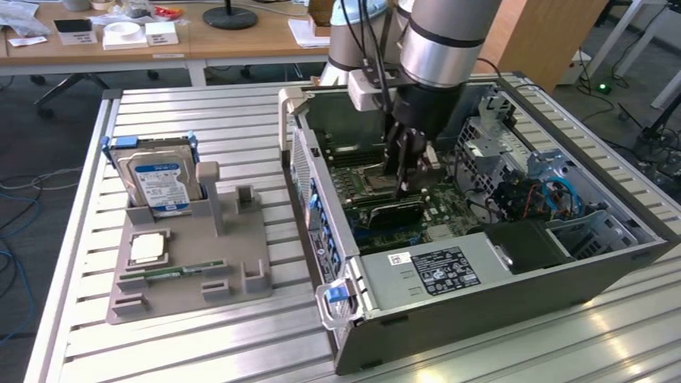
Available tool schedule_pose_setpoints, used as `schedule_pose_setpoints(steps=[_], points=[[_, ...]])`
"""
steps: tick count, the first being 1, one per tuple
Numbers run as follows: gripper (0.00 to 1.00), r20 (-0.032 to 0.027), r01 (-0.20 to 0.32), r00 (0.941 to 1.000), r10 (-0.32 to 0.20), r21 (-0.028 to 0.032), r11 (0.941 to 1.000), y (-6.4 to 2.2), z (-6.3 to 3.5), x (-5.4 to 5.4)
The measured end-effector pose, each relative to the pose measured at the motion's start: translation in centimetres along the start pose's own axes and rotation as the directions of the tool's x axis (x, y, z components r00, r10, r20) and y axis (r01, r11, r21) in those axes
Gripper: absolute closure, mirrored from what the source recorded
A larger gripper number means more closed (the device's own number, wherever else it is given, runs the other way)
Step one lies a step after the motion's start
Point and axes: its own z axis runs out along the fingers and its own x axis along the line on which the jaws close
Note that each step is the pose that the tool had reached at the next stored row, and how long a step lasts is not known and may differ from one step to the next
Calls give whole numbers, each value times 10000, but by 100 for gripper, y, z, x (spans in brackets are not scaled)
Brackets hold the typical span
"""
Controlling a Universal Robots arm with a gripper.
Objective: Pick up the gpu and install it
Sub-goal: 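Insert the gpu into the slot, then press down on the gpu until it lock into place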
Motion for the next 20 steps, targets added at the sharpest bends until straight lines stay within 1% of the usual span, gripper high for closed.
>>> schedule_pose_setpoints(steps=[1, 2, 3, 8, 20], points=[[49, -1, 0, 10000, 0, -1, 10000, 0, -66, -2], [49, -1, 0, 10000, 0, 0, 10000, 0, -184, -6], [49, 0, 0, 10000, 0, 0, 10000, 0, -226, -7], [49, 1, 0, 10000, 0, 1, 10000, 0, -266, -8], [49, 0, 0, 10000, 0, 0, 10000, 0, -267, -8]])
